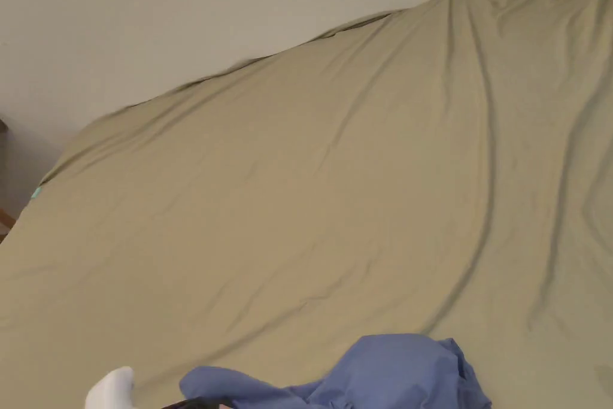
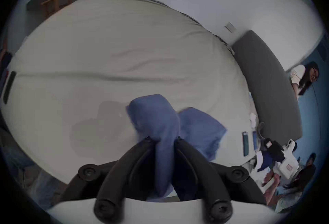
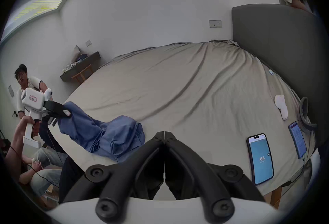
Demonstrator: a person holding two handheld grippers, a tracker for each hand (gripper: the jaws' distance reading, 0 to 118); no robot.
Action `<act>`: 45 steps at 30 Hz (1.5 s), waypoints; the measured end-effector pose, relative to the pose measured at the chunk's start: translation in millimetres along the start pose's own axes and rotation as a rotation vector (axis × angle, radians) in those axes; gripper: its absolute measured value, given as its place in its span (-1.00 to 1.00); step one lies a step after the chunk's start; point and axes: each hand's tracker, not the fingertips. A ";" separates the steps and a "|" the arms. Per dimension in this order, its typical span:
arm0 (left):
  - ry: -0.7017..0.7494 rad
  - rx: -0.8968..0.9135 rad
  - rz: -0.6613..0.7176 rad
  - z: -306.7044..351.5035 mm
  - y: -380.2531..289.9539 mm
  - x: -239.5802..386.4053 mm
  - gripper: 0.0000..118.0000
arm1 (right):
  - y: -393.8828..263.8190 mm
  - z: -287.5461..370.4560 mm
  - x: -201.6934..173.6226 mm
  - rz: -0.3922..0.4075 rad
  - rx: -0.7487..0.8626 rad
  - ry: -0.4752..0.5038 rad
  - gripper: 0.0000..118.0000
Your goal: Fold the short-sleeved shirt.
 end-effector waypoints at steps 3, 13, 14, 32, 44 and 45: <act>-0.106 -0.077 -0.066 -55.2 0.6 59.1 -0.82 | -4.3 8.2 9.9 -0.021 0.011 -0.004 -0.96; -0.324 -0.308 0.019 -128.3 -12.3 102.8 0.34 | -20.8 31.2 34.8 -0.069 -0.002 -0.084 -0.96; -0.291 -0.253 -0.027 -110.2 -8.9 101.1 0.34 | -21.2 31.5 35.5 -0.071 -0.001 -0.084 -0.96; 0.079 -0.233 -0.711 -200.7 -90.7 199.8 -1.00 | -24.1 29.4 32.8 -0.035 -0.050 -0.134 -0.96; -0.030 0.057 -0.614 -48.3 -46.5 168.9 -1.00 | 14.8 7.0 -19.3 0.100 -0.035 -0.032 -0.96; -0.002 0.099 -0.586 -22.8 -43.7 153.3 -1.00 | 19.9 -1.5 -32.5 0.119 -0.034 0.002 -0.96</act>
